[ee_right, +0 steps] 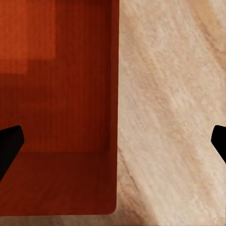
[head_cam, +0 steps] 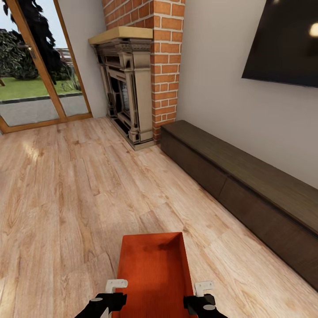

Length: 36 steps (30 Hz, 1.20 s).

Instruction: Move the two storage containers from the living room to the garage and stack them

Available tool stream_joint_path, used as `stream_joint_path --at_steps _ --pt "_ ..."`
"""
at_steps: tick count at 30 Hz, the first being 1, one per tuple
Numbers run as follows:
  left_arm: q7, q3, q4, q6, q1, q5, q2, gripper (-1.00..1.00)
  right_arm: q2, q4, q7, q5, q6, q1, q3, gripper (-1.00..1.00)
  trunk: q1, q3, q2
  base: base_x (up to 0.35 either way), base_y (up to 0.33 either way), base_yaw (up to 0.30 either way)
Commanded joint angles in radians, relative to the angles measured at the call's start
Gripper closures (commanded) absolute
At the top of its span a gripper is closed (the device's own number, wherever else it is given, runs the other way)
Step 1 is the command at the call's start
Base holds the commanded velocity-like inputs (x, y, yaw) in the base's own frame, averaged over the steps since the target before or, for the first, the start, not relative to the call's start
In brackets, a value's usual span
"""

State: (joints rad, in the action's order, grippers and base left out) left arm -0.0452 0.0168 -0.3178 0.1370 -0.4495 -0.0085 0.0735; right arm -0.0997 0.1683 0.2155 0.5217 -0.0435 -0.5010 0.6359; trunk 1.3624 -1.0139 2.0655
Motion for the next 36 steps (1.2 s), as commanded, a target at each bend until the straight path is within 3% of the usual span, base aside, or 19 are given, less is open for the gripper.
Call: stream_joint_path --at_steps 1,36 --pt "-0.002 0.002 -0.002 0.006 0.000 -0.001 0.000 -1.00 0.000 -0.001 0.004 0.011 -0.004 -0.001 0.008 -1.00 0.004 -0.004 0.008 0.000 0.000 0.000" --pt "-0.002 0.003 -0.003 -0.001 0.000 -0.001 -0.004 -1.00 0.000 -0.001 0.002 0.010 -0.004 -0.001 0.009 -1.00 0.138 -0.114 0.253 0.000 0.000 0.000"
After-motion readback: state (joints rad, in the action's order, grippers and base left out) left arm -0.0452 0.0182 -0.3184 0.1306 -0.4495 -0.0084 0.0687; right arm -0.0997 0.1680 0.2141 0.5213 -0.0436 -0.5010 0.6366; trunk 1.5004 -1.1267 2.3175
